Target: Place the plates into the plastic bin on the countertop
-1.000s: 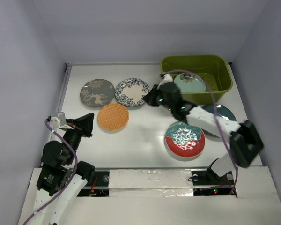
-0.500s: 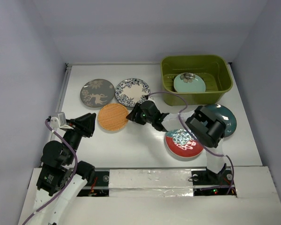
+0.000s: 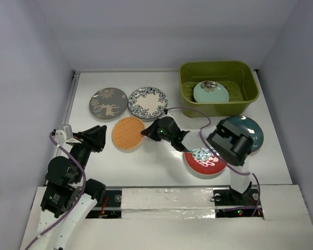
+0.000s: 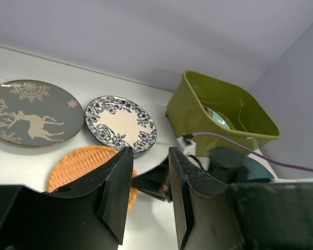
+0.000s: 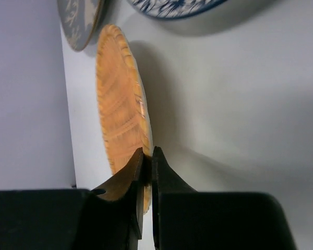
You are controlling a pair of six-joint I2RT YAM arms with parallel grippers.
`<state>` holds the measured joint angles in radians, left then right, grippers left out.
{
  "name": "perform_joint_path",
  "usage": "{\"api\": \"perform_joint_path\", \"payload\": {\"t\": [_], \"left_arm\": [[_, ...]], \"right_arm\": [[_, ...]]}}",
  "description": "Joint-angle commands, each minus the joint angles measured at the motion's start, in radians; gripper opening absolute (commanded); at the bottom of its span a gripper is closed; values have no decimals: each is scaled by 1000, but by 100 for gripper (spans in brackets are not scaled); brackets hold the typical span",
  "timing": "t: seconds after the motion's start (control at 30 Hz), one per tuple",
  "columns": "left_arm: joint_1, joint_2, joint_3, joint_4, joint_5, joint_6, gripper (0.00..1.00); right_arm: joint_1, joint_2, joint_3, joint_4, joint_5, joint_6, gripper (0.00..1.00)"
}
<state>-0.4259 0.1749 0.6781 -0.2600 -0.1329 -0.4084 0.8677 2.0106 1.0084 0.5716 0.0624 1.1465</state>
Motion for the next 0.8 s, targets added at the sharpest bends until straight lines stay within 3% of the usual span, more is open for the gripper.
{"api": "perform_joint_path", "payload": {"t": [0.0, 0.07, 0.23, 0.33, 0.4, 0.57, 0.7, 0.77], "left_arm": [[-7, 3, 11, 15, -39, -21, 31], [-7, 9, 12, 16, -57, -35, 31], [-7, 43, 3, 33, -50, -47, 30], [-7, 112, 9, 41, 4, -44, 21], [-7, 190, 26, 50, 102, -53, 18], [-7, 301, 35, 174, 326, -134, 17], [-88, 391, -47, 296, 290, -208, 16], [-158, 480, -69, 321, 189, -225, 16]], "right_arm": [[22, -180, -60, 83, 25, -68, 0], [22, -334, -115, 67, 28, -109, 0], [-15, -682, -110, -234, 206, -336, 0], [-174, -857, -91, -357, 212, -427, 0], [-351, -912, -53, -433, 98, -486, 0], [-631, -870, 68, -526, 59, -565, 0], [-778, -686, 212, -602, -53, -593, 0], [-826, -574, 292, -627, -93, -608, 0]]}}
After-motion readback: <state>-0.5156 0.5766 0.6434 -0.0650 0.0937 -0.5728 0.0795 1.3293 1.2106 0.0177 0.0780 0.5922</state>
